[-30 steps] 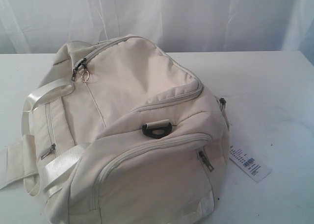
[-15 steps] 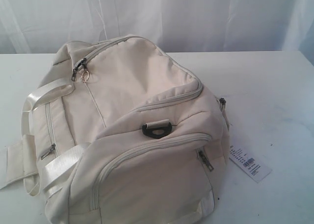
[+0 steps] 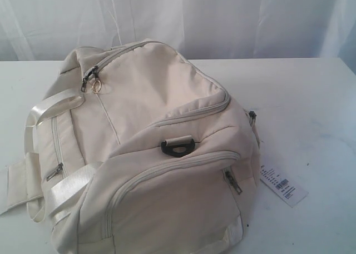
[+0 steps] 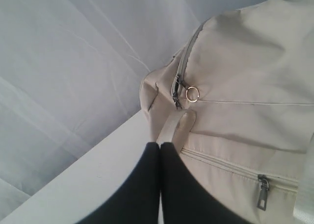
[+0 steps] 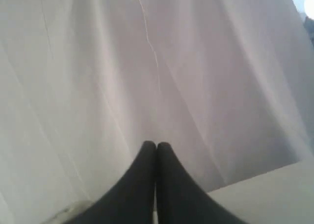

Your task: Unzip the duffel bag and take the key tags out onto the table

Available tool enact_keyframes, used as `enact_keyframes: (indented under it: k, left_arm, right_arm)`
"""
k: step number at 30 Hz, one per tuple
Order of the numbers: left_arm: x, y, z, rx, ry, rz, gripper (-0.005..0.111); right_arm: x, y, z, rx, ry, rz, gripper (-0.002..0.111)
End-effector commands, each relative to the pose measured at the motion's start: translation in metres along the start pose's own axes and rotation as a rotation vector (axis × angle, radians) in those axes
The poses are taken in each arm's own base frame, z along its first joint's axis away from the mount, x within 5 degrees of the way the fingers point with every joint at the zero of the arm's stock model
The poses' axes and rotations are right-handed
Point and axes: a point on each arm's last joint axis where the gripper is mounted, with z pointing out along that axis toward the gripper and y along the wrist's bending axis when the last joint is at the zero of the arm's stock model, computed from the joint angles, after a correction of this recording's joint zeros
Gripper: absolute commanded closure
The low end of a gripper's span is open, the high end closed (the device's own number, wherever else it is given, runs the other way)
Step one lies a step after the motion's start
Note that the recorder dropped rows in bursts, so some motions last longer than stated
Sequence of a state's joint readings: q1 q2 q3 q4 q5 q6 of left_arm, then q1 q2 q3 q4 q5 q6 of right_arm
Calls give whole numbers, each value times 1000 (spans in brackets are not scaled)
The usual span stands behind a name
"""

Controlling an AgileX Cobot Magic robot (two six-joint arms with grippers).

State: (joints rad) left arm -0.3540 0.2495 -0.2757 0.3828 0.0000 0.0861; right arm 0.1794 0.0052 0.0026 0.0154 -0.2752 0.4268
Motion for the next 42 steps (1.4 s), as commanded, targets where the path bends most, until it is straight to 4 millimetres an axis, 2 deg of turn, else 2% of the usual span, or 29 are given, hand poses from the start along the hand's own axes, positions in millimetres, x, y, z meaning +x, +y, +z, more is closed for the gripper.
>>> enact_keyframes:
  k: [1,3,6,8,14,19,23,32,34,38,42]
  left_arm:
    - [-1,0,0,8,5,-1,107]
    - [-1,0,0,8,7,-1,107]
    - [-1,0,-1,6,3,-1,107]
    - [-1,0,-2,3,-2,-2,107]
    - [-2,1,-4,-4,-14,-5,107]
    - [-2,1,-4,-4,-14,-5,107]
    - [-2,1,-4,-4,-14,-5,107]
    - [-2,2,-6,-13,-29,-7,107]
    - [-2,2,-6,-13,-29,-7,107]
    - [-2,2,-6,-13,-29,-7,107]
    - [-4,3,-12,-33,-63,-10,107]
  right_arm:
    - [-2,1,0,-7,-21,334,108]
    - [-2,1,0,-3,-14,420,108]
    - [3,-2,0,39,32,707,108]
    - [7,-2,-1,64,61,830,108]
    - [3,4,0,-22,51,809,108]
    - [-1,9,5,-19,89,693,108]
    - [-3,20,21,-57,235,522,108]
    - [16,53,88,-276,837,95,108]
    - [19,59,107,-319,908,104,108]
    - [22,59,138,-307,929,85,108]
    - [21,48,161,-259,847,-148,108]
